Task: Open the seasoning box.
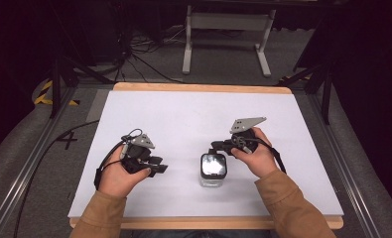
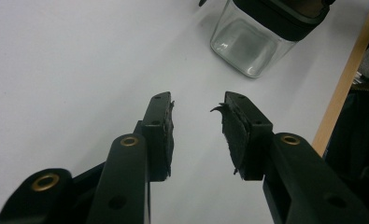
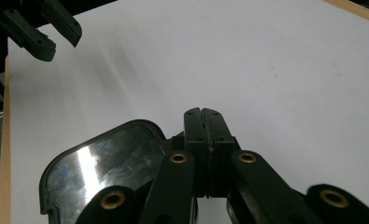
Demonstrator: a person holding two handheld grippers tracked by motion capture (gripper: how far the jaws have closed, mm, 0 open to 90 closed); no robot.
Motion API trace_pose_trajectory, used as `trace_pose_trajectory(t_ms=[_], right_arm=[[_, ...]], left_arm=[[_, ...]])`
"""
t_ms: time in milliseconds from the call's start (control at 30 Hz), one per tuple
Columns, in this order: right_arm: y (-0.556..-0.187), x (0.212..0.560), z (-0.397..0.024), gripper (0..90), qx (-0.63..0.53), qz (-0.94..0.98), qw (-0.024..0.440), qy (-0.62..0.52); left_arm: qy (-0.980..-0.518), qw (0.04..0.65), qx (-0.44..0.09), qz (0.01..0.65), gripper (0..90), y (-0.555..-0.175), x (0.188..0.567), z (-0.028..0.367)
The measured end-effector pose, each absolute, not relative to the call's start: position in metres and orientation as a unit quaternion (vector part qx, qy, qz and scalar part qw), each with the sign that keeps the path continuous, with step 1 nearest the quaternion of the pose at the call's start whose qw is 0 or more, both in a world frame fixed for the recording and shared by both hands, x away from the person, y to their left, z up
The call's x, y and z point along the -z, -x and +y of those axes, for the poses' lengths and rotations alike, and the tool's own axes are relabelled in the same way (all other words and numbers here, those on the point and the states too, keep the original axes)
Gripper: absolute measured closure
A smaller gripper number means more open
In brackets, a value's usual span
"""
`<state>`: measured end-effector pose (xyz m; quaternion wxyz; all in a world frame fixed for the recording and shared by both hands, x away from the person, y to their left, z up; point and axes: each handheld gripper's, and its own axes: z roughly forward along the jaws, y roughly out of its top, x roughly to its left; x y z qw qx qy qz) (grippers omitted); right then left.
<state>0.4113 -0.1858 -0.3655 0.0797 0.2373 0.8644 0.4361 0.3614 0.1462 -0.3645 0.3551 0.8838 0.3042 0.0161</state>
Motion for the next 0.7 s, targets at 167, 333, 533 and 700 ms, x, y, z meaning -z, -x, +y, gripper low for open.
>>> trace_pose_trajectory(t_ms=[167, 333, 533, 700], right_arm=[[-0.412, 0.366, -0.186, 90.0, -0.438, 0.863, 0.078, -0.240], [-0.412, 0.366, -0.186, 90.0, -0.440, 0.862, 0.076, -0.241], [-0.412, 0.367, -0.187, 90.0, -0.440, 0.861, 0.077, -0.242], [-0.412, 0.367, -0.186, 90.0, -0.440, 0.861, 0.078, -0.242]], left_arm=[[-0.888, 0.354, -0.013, 0.294, 64.8, -0.361, 0.365, 0.142], [-0.887, 0.356, -0.011, 0.293, 64.9, -0.361, 0.364, 0.141], [-0.887, 0.362, -0.005, 0.285, 65.5, -0.358, 0.363, 0.135], [-0.891, 0.367, -0.001, 0.268, 73.7, -0.357, 0.364, 0.129]])
